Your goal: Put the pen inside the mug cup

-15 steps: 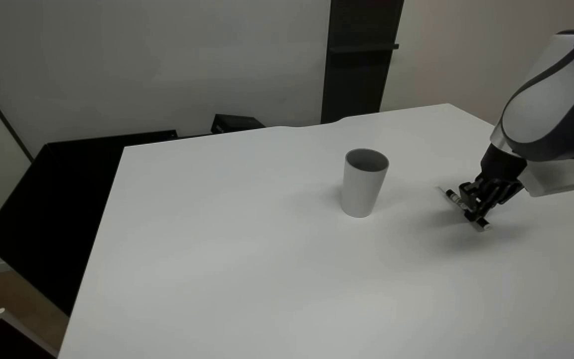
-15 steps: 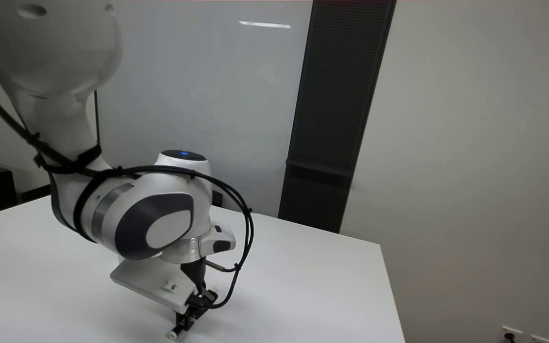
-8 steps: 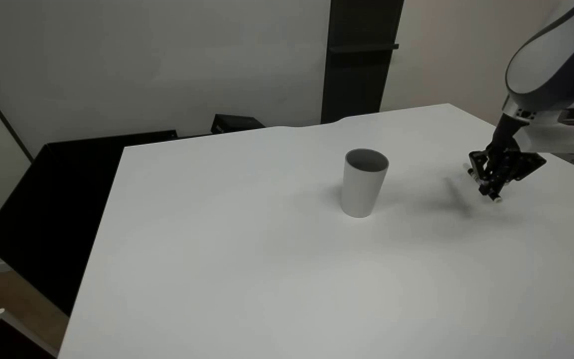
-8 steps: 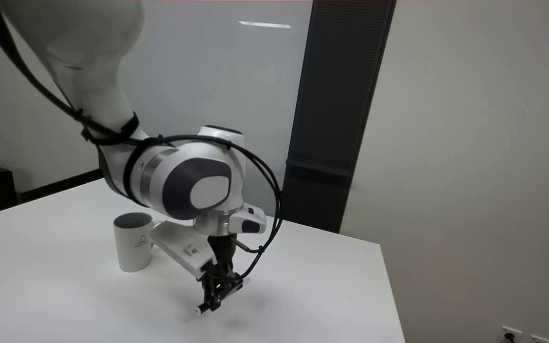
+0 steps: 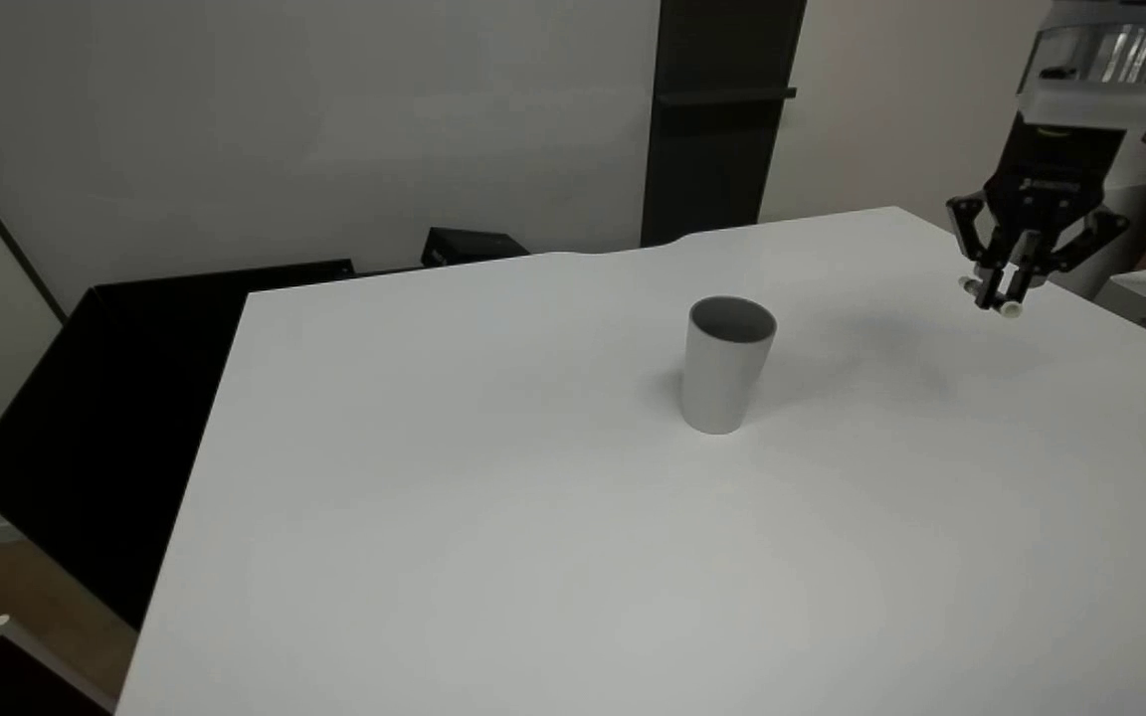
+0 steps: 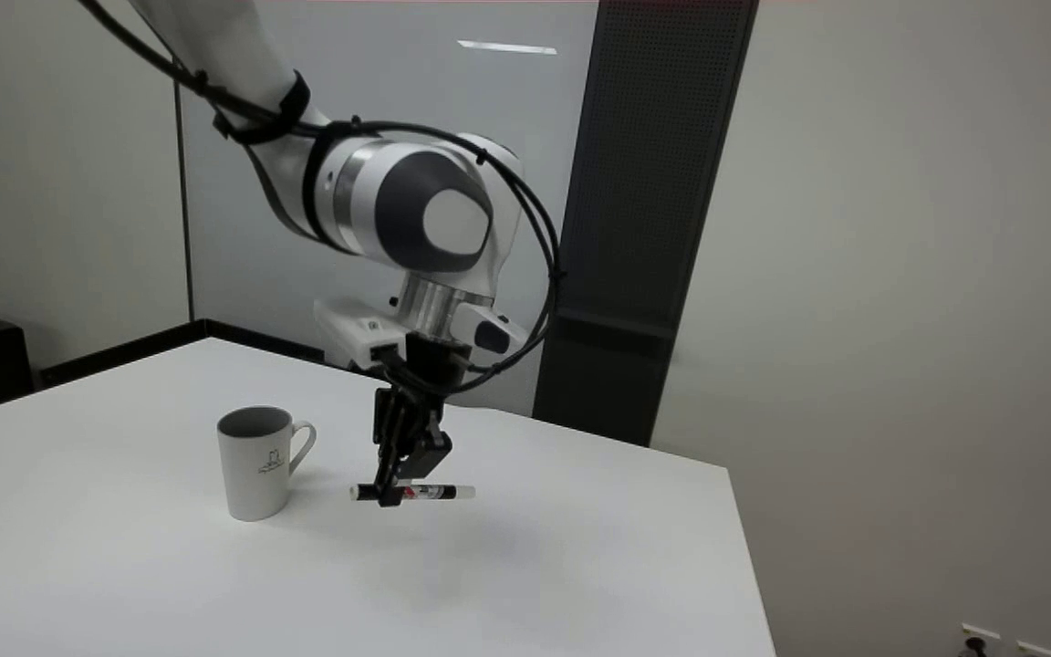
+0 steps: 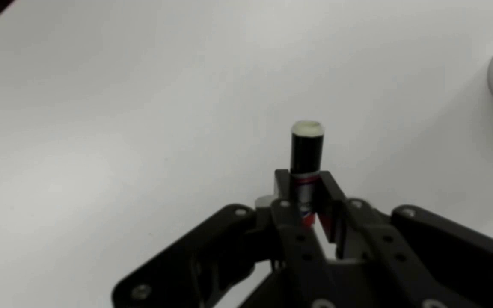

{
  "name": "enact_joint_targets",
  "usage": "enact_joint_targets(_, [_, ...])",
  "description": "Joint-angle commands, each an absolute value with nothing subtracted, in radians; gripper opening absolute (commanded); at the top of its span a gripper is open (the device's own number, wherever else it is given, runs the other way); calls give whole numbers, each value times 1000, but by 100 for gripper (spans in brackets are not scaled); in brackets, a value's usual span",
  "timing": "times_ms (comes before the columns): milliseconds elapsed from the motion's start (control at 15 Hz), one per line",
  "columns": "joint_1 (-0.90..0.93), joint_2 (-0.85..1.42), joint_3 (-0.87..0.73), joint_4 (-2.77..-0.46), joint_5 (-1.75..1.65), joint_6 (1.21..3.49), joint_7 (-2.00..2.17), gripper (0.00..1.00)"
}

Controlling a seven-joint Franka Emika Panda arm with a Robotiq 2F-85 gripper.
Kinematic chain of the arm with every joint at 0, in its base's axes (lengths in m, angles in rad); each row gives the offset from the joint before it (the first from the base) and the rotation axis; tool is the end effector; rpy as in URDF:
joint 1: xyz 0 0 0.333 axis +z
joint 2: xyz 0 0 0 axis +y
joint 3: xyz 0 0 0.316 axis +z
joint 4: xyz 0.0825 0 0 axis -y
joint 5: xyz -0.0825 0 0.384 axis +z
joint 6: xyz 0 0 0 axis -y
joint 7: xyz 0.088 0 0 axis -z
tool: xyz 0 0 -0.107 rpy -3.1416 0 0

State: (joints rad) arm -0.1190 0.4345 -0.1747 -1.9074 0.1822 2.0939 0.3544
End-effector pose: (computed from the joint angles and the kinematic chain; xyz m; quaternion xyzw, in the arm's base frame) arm 0.5786 -0.1617 0.2548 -0.9232 0.3640 0.1195 0.0319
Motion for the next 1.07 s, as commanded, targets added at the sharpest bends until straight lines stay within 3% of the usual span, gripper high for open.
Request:
enact_joint_targets(0, [-157,451,-163,-1751,282,1837,424,7])
enact_joint_targets(333, [-216,497,-154,-1611,519,1678,468,7])
enact_joint_targets(1000, [-206,637,-127,-1425,806,1602,671,7])
